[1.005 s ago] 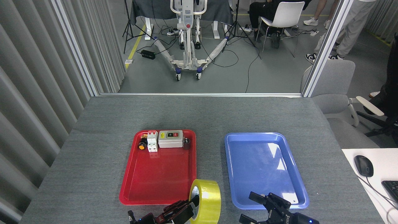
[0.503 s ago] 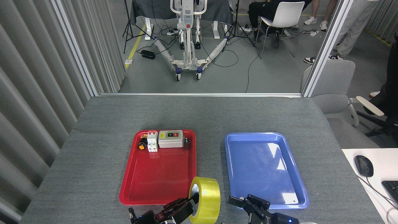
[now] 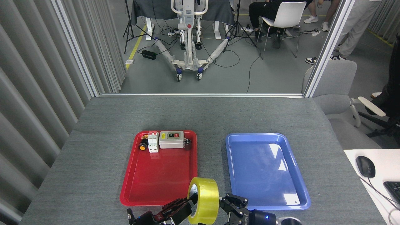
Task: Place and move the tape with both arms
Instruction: 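Bring the right gripper to the tape and grasp it beside the left gripper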
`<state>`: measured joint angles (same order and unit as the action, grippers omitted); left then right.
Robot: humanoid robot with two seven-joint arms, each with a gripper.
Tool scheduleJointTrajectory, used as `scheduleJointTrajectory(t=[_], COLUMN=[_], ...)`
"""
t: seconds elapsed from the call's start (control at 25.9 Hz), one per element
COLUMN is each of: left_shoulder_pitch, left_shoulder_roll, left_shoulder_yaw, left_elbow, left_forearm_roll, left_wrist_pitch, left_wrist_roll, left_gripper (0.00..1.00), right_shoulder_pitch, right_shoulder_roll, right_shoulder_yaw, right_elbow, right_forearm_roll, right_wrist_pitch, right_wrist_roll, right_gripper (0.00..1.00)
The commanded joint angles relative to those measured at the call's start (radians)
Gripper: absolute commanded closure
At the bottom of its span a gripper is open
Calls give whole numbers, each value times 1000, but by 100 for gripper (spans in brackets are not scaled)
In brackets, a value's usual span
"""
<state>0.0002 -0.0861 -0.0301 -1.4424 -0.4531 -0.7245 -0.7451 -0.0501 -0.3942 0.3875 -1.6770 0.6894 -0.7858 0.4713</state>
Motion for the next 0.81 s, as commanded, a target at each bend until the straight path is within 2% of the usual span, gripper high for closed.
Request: scheduleJointTrajectory(t=[0.0,0.08,0.23,0.39,0.54,0.77], left_shoulder_pitch=[1,0,0,-2,-6,-17], left_shoulder_roll=[0,0,0,2,3,5], left_shoulder_yaw=[1,1,1,1,6,13], left_elbow=[0,-1,0,2,16,30], left_forearm_roll=[1,1,-1,-1,1,-1], left_wrist_pitch=[2,2,2,2,3,3], left_wrist_roll=[0,0,0,0,0,0], left_gripper=[100,100,100,100,100,100], right_shoulder_pitch=[-20,-20,-24,-20,-10,-7], right_shoulder_roll=[12,6,9,8,8,6], right_shoulder_yaw=[10,10,8,8,8,8], right_elbow=[20,22,20,20,19,20], right_forearm_roll=[1,1,1,1,1,1], right_wrist_pitch=[0,0,0,0,0,0], right_wrist_roll=[12,10,12,12,12,10], right_gripper=[23,28,45,47,56,56])
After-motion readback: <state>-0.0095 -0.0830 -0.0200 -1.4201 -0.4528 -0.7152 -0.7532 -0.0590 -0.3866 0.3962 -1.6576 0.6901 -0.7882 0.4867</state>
